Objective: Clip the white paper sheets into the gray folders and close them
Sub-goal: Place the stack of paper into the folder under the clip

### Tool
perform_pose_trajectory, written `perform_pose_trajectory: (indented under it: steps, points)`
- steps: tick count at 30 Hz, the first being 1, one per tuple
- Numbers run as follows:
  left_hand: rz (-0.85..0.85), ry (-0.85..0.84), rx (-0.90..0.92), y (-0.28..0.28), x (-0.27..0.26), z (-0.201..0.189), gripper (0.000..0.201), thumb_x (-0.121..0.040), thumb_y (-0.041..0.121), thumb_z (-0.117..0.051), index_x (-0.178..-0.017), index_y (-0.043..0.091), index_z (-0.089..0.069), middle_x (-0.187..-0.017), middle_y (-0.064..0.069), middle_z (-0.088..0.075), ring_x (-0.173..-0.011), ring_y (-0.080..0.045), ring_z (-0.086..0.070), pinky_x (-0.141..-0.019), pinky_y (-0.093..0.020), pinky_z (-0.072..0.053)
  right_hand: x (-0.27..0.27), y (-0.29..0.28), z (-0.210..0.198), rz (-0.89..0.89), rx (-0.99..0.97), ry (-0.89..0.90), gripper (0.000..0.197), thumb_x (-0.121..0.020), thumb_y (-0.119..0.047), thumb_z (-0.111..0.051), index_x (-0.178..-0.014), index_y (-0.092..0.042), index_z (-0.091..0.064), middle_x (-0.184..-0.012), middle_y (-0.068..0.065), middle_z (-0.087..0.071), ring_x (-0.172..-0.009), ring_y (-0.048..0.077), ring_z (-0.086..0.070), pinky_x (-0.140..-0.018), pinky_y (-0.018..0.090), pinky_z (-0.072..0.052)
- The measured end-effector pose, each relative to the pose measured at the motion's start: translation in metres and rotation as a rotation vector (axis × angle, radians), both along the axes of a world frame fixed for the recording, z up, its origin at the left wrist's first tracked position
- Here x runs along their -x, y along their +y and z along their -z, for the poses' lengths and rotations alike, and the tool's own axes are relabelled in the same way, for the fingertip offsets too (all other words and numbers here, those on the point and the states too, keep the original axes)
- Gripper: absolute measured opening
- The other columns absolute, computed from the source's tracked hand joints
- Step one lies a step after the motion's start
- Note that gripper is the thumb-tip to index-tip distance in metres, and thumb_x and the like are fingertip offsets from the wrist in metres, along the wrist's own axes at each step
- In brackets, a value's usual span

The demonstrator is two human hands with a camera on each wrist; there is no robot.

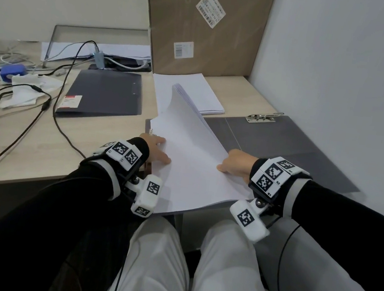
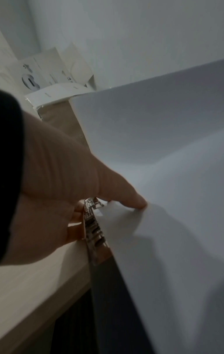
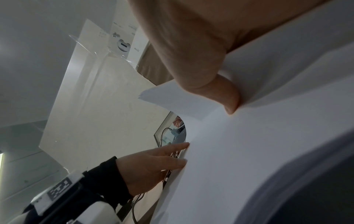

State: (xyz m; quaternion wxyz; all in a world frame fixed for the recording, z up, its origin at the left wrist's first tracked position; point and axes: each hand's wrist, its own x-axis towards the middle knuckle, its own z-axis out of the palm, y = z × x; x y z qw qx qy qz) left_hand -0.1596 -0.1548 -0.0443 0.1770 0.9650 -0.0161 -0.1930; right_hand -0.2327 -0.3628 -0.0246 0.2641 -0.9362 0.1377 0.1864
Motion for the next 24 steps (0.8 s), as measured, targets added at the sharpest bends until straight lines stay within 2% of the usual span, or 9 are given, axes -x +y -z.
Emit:
perform_pose_trajectory:
  steps: [2,5,6,8,11,13,15,19,24]
  points:
    - [0.013,-0.009,-0.047,-0.003,0.001,-0.001,0.078,-0.08,0.043,-0.066,-0.147,0.026,-0.031,-0.152,-0.008,-0.032,-0.137,-0.027,-0.037,-0.109,-0.033,-0.035,0.001,0.0,-0.002,-0.006,0.029,0.01,0.02,-0.092,-0.015,-0.05,-0.107,-0.003,-0.056,-0.084,0.009,-0.05,-0.091,0.023,-0.043,-0.076,0.028,-0.035]
    - [0.025,-0.007,-0.088,-0.005,0.003,-0.005,0.076,-0.082,0.044,-0.064,-0.148,0.026,-0.029,-0.152,-0.007,-0.032,-0.138,-0.026,-0.037,-0.11,-0.032,-0.034,-0.002,-0.001,-0.002,-0.035,0.076,0.038,0.017,-0.095,-0.014,-0.044,-0.097,0.002,-0.05,-0.107,0.016,-0.052,-0.09,0.022,-0.04,-0.066,0.027,-0.033]
    - [0.03,-0.008,-0.097,-0.005,0.004,-0.006,0.076,-0.082,0.044,-0.063,-0.148,0.025,-0.029,-0.152,-0.007,-0.032,-0.138,-0.026,-0.037,-0.11,-0.032,-0.034,-0.002,-0.003,-0.002,-0.027,0.057,0.029,0.024,-0.093,-0.015,-0.047,-0.106,0.005,-0.051,-0.113,0.017,-0.052,-0.091,0.022,-0.043,-0.067,0.028,-0.037]
    - [0.042,-0.013,-0.11,-0.006,0.005,-0.006,0.076,-0.083,0.044,-0.063,-0.148,0.024,-0.029,-0.152,-0.009,-0.032,-0.137,-0.027,-0.037,-0.11,-0.032,-0.035,-0.004,-0.01,0.004,0.019,0.032,-0.026,0.041,-0.087,-0.02,-0.058,-0.12,0.002,-0.05,-0.119,0.014,-0.056,-0.097,0.024,-0.052,-0.083,0.032,-0.047]
    - [0.055,-0.016,-0.13,-0.007,0.006,-0.008,0.074,-0.085,0.044,-0.059,-0.149,0.023,-0.028,-0.152,-0.009,-0.031,-0.138,-0.028,-0.036,-0.109,-0.033,-0.035,-0.007,-0.023,0.011,0.027,0.079,-0.095,0.069,-0.076,-0.034,-0.072,-0.13,-0.005,-0.041,-0.13,0.011,-0.053,-0.113,0.026,-0.053,-0.092,0.035,-0.047]
    - [0.055,-0.018,-0.139,-0.008,0.007,-0.01,0.074,-0.086,0.045,-0.058,-0.149,0.023,-0.027,-0.153,-0.009,-0.029,-0.139,-0.028,-0.034,-0.109,-0.033,-0.034,-0.01,-0.029,0.013,0.01,0.155,-0.133,0.103,-0.068,-0.043,-0.078,-0.145,-0.01,-0.019,-0.143,0.013,-0.038,-0.131,0.031,-0.039,-0.104,0.042,-0.04]
    - [0.05,-0.014,-0.132,-0.008,0.007,-0.01,0.073,-0.085,0.045,-0.059,-0.148,0.024,-0.028,-0.153,-0.008,-0.03,-0.138,-0.027,-0.036,-0.109,-0.033,-0.035,-0.014,-0.03,0.012,-0.071,0.252,-0.153,0.119,-0.065,-0.048,-0.079,-0.151,-0.018,-0.002,-0.152,0.013,-0.022,-0.141,0.035,-0.019,-0.111,0.051,-0.029]
    - [0.043,-0.007,-0.123,-0.006,0.007,-0.009,0.074,-0.082,0.046,-0.062,-0.146,0.025,-0.032,-0.15,-0.01,-0.031,-0.135,-0.029,-0.039,-0.108,-0.035,-0.038,-0.031,-0.021,0.001,-0.331,0.336,-0.094,0.114,-0.071,-0.045,-0.075,-0.152,-0.025,0.004,-0.161,0.004,0.01,-0.147,0.03,0.016,-0.117,0.056,-0.01]
    - [0.033,0.001,-0.111,-0.004,0.005,-0.006,0.077,-0.079,0.048,-0.064,-0.146,0.028,-0.031,-0.149,-0.012,-0.024,-0.135,-0.031,-0.037,-0.108,-0.038,-0.037,-0.056,0.004,-0.004,-0.503,0.292,0.033,0.108,-0.074,-0.073,-0.054,-0.15,-0.032,0.012,-0.157,-0.004,0.026,-0.143,0.027,0.029,-0.114,0.058,0.003]
